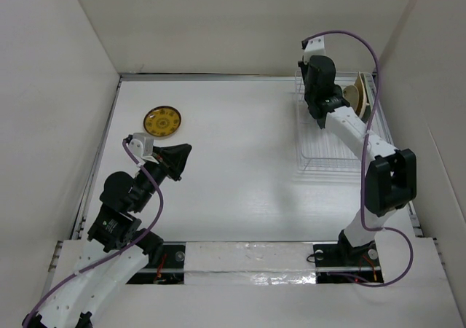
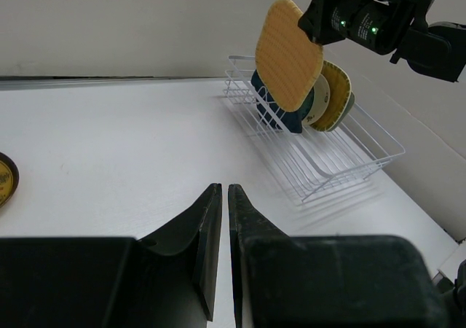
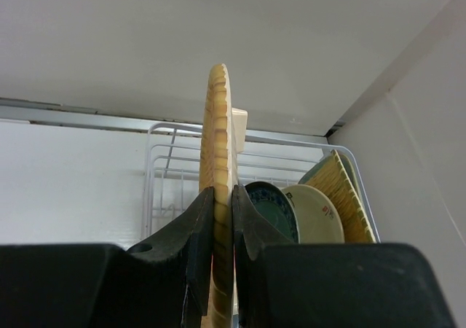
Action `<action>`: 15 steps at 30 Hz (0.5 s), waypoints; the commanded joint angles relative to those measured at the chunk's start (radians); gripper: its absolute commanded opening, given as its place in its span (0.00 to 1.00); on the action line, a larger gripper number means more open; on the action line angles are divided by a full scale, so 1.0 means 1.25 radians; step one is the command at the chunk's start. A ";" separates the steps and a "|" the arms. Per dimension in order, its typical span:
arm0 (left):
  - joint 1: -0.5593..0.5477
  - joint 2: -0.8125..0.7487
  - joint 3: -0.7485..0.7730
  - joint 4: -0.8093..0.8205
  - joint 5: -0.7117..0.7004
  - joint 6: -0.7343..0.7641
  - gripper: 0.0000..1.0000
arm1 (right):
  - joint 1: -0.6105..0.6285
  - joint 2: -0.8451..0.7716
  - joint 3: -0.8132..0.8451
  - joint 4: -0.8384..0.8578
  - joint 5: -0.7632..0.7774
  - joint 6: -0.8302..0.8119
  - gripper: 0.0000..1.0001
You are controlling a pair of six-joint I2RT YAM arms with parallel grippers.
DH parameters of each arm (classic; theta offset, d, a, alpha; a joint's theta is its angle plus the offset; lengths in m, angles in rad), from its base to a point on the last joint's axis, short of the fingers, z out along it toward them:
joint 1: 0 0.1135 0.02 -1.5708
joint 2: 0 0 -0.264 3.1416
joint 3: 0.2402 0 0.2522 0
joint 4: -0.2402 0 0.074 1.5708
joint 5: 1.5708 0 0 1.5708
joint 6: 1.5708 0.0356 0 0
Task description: Load the plates into the dish rack
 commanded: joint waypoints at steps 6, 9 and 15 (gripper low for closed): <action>0.004 0.008 0.007 0.042 0.001 0.001 0.06 | 0.018 0.004 -0.014 0.105 -0.005 0.022 0.00; 0.004 0.004 0.006 0.042 -0.002 0.000 0.06 | 0.002 0.013 -0.038 0.116 -0.005 0.036 0.00; 0.004 0.011 0.007 0.042 0.004 0.000 0.06 | -0.014 0.024 -0.113 0.148 0.004 0.085 0.00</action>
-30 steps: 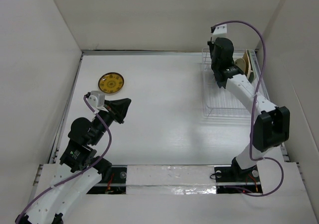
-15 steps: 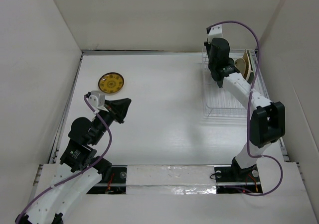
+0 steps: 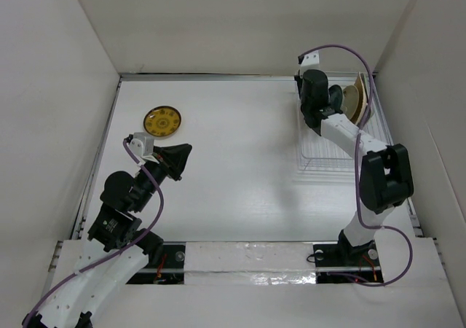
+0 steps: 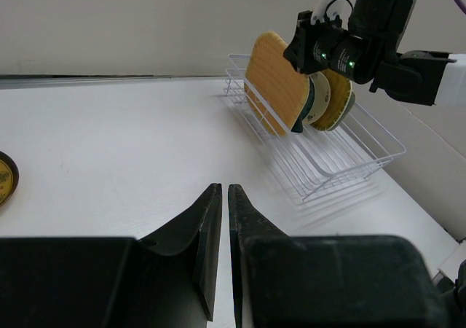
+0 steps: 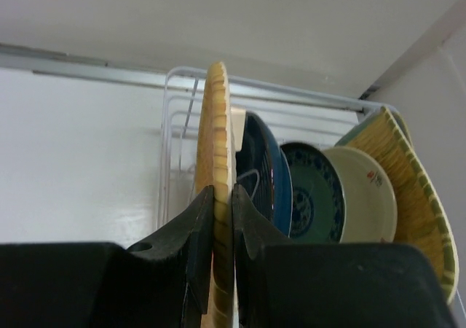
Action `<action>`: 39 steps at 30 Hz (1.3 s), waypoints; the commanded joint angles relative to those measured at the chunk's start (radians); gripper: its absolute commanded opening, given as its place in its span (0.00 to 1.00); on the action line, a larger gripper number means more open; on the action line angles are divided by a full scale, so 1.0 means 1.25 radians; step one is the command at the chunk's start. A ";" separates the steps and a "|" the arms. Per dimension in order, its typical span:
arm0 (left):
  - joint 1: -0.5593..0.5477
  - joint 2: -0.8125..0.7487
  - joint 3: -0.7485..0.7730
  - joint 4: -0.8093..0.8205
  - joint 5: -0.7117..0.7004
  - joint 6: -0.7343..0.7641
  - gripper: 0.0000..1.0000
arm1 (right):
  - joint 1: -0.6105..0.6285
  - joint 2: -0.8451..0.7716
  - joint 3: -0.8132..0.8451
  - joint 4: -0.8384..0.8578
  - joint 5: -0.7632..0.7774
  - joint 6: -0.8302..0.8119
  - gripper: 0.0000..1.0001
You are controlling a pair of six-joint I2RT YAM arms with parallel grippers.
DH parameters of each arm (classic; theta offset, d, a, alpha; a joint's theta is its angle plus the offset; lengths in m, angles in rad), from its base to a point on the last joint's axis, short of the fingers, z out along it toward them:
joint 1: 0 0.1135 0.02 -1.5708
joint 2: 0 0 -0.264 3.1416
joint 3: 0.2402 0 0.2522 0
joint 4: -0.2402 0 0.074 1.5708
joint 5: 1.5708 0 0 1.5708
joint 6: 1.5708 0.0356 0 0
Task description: Load the plates into the dish rack
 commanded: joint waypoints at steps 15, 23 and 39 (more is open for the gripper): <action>0.004 0.024 0.008 0.037 -0.004 0.001 0.10 | -0.022 -0.037 -0.014 -0.004 0.166 0.263 0.80; 0.004 0.042 0.012 0.032 -0.024 0.007 0.12 | 0.040 -0.154 -0.036 0.016 0.193 0.262 0.86; 0.004 -0.001 0.016 0.021 -0.114 0.012 0.00 | 0.333 0.130 0.168 0.017 -0.300 0.624 0.00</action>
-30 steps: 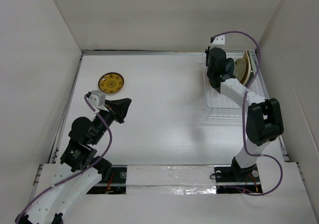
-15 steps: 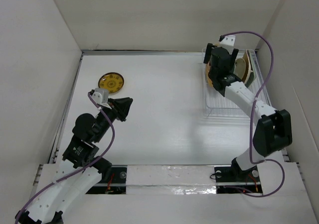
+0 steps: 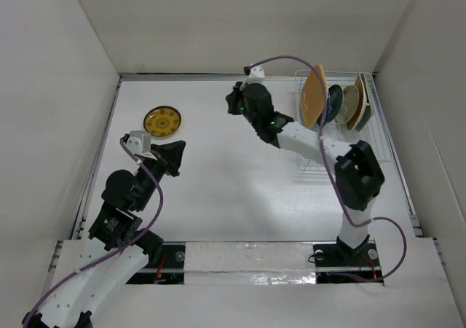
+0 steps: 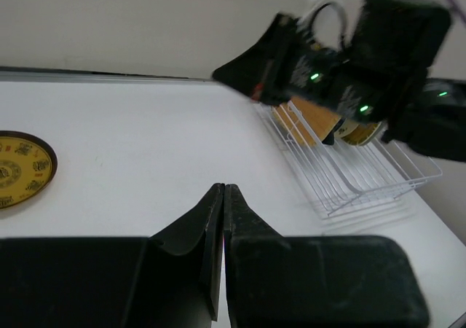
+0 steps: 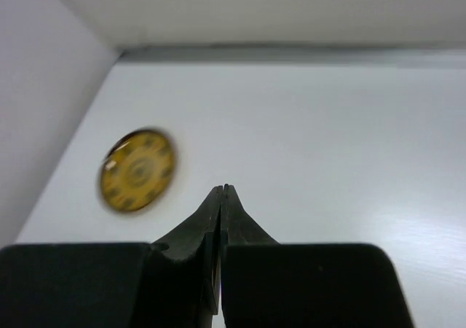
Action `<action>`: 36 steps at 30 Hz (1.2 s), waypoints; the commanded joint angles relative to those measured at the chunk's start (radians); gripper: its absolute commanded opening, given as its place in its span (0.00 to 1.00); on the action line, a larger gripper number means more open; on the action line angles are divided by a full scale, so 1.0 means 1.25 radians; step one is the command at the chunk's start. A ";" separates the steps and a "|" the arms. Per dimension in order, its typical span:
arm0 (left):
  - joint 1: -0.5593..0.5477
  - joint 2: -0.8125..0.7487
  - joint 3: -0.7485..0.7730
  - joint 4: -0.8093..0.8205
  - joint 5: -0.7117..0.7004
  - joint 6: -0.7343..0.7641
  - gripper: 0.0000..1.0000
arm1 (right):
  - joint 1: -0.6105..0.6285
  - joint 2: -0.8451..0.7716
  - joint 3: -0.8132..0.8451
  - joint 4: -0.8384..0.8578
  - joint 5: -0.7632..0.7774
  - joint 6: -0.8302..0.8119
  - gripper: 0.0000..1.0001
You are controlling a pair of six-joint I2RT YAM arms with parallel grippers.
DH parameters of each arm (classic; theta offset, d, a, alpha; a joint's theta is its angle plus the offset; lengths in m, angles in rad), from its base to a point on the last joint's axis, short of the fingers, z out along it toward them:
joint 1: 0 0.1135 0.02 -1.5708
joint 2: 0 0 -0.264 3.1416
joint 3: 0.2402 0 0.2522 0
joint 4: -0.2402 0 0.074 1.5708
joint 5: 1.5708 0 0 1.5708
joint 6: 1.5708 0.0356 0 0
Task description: Load the plates into the dish rack
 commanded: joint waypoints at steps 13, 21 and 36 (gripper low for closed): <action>0.004 -0.113 0.017 0.030 -0.003 0.003 0.00 | 0.131 0.560 0.538 -0.143 -0.137 0.504 0.55; 0.004 -0.152 0.015 0.036 0.012 0.000 0.00 | 0.123 0.782 0.818 -0.266 -0.165 0.638 0.52; 0.004 -0.163 0.016 0.037 0.016 0.000 0.00 | 0.094 0.906 0.938 -0.218 -0.226 0.732 0.38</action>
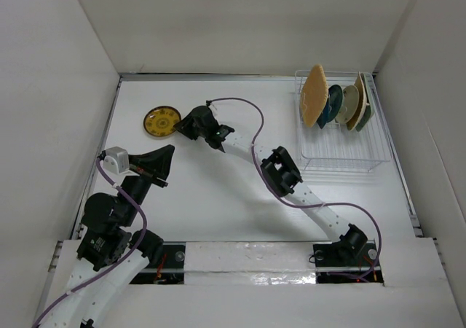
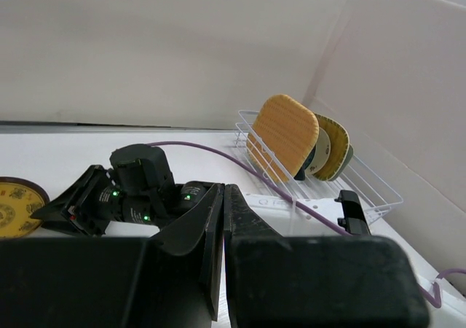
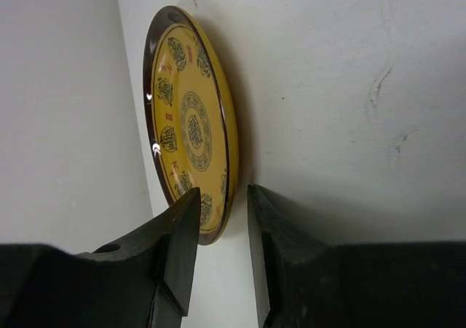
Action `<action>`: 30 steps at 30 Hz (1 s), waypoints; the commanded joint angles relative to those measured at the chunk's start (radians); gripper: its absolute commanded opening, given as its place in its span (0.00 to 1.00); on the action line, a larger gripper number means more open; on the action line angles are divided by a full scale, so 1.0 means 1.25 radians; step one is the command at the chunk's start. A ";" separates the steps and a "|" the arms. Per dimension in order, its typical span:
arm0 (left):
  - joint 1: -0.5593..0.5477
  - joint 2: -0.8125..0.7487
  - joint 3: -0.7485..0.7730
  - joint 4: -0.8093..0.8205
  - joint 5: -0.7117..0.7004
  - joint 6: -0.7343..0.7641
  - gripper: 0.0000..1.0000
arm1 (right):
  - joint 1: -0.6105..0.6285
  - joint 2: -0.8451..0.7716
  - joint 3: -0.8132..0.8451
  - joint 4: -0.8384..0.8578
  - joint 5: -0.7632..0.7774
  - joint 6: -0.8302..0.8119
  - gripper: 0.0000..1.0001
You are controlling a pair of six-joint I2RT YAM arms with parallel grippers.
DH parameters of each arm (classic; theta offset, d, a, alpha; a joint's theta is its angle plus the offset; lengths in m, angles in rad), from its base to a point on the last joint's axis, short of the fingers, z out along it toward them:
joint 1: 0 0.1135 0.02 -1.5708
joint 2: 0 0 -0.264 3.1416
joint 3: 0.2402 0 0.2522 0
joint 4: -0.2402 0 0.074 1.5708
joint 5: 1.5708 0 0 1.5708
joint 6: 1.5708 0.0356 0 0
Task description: Load the plates into the dish rack
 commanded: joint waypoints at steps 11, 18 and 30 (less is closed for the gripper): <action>0.004 -0.012 0.017 0.037 0.002 0.003 0.00 | -0.008 0.012 0.012 0.007 -0.002 0.015 0.10; 0.004 -0.010 0.017 0.035 -0.001 0.003 0.00 | 0.000 -0.052 -0.108 0.074 0.033 -0.006 0.00; 0.004 -0.007 0.015 0.035 0.005 0.000 0.00 | 0.038 -0.447 -0.482 0.345 0.144 -0.238 0.00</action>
